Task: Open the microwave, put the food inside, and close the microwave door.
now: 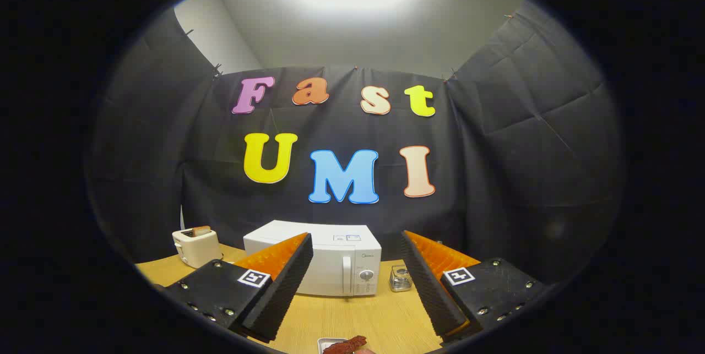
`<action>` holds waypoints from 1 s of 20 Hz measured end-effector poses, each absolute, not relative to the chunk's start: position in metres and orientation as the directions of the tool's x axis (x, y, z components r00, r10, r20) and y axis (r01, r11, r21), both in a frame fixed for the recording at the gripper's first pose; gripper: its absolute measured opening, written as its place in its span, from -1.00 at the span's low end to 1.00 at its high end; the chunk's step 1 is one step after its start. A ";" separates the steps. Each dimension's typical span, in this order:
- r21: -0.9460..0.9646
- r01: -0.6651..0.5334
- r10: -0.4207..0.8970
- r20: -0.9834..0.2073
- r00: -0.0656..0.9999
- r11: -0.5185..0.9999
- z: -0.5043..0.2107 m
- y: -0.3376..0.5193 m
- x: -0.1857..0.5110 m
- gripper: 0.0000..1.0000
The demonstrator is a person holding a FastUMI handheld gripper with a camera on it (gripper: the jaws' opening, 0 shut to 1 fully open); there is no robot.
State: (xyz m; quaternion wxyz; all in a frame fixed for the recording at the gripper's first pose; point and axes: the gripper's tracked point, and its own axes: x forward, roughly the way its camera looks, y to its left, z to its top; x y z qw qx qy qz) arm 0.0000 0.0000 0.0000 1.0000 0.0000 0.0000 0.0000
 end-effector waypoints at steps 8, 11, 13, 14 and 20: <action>0.012 0.027 -0.027 0.001 1.000 1.000 -0.002 -0.014 -0.002 0.97; 0.022 0.032 -0.032 -0.002 0.999 0.999 -0.001 -0.017 -0.003 0.97; 0.009 0.039 -0.039 0.004 0.999 0.999 0.001 -0.021 -0.004 0.97; 0.006 0.042 -0.042 0.006 0.999 0.999 0.001 -0.022 -0.005 0.97; 0.014 0.054 -0.054 -0.002 0.999 0.998 -0.003 -0.026 -0.003 0.97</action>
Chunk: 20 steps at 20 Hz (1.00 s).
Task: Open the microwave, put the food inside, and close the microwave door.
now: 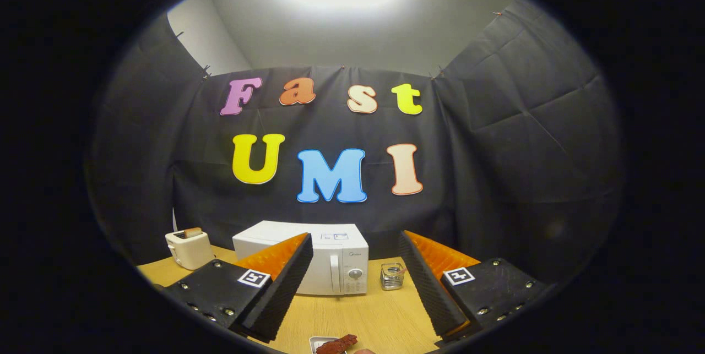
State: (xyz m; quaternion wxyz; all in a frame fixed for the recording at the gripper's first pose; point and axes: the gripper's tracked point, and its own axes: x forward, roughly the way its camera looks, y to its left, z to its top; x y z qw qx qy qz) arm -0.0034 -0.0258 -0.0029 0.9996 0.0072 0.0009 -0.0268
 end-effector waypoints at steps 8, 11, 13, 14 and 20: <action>0.016 0.045 -0.045 -0.012 0.999 0.999 -0.006 -0.018 0.003 0.97; 0.015 0.044 -0.044 -0.019 0.999 0.999 -0.010 -0.017 0.005 0.97; 0.016 0.046 -0.045 -0.025 0.999 0.999 -0.013 -0.017 0.007 0.97; 0.015 0.049 -0.048 -0.028 0.998 0.999 -0.014 -0.018 0.008 0.97; 0.036 0.052 -0.050 -0.053 0.997 0.998 -0.027 -0.021 0.029 0.97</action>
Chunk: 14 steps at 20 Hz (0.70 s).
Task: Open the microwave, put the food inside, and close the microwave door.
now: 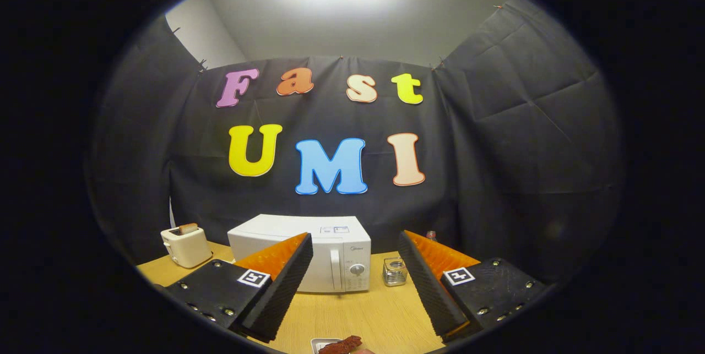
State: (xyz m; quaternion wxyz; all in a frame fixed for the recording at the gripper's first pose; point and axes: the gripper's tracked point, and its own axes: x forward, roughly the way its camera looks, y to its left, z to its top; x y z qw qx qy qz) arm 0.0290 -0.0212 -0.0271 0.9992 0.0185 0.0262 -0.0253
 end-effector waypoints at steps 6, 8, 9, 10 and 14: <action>0.031 0.027 -0.025 -0.066 0.997 0.999 -0.039 -0.035 0.070 0.97; 0.050 0.017 -0.014 -0.073 0.997 0.999 -0.045 -0.040 0.090 0.97; 0.064 0.012 -0.007 -0.077 0.997 0.998 -0.049 -0.041 0.100 0.97; 0.079 0.004 0.002 -0.084 0.996 0.997 -0.055 -0.042 0.111 0.97; 0.119 -0.038 0.052 -0.119 0.992 0.992 -0.084 -0.038 0.154 0.98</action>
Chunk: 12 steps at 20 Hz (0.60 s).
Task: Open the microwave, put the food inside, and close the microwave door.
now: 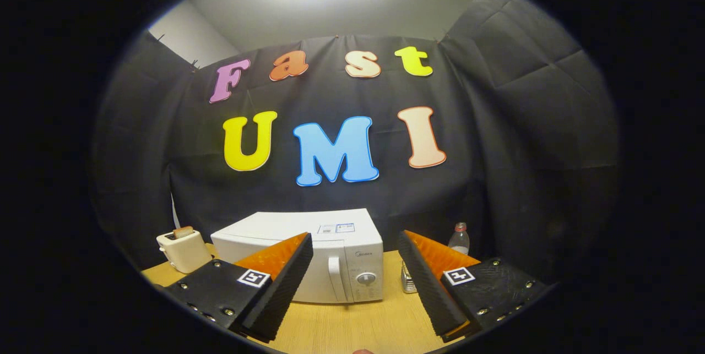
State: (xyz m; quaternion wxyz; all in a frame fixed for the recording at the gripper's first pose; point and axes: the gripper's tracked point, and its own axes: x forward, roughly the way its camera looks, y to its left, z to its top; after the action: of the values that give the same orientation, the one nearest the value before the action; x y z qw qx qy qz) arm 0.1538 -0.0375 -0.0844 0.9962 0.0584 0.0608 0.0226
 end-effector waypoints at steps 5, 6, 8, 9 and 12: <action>0.139 -0.089 0.118 -0.219 0.969 0.986 -0.142 -0.022 0.194 0.98; 0.143 -0.095 0.127 -0.235 0.964 0.985 -0.153 -0.019 0.202 0.98; 0.137 -0.108 0.142 -0.275 0.951 0.985 -0.177 -0.013 0.217 0.98; 0.135 -0.110 0.145 -0.292 0.945 0.985 -0.187 -0.011 0.225 0.98; 0.145 -0.096 0.141 -0.345 0.928 0.985 -0.216 -0.006 0.243 0.98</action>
State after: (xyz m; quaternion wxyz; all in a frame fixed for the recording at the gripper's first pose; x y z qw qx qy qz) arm 0.2433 -0.0065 -0.2161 0.9798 0.0626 0.1799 0.0607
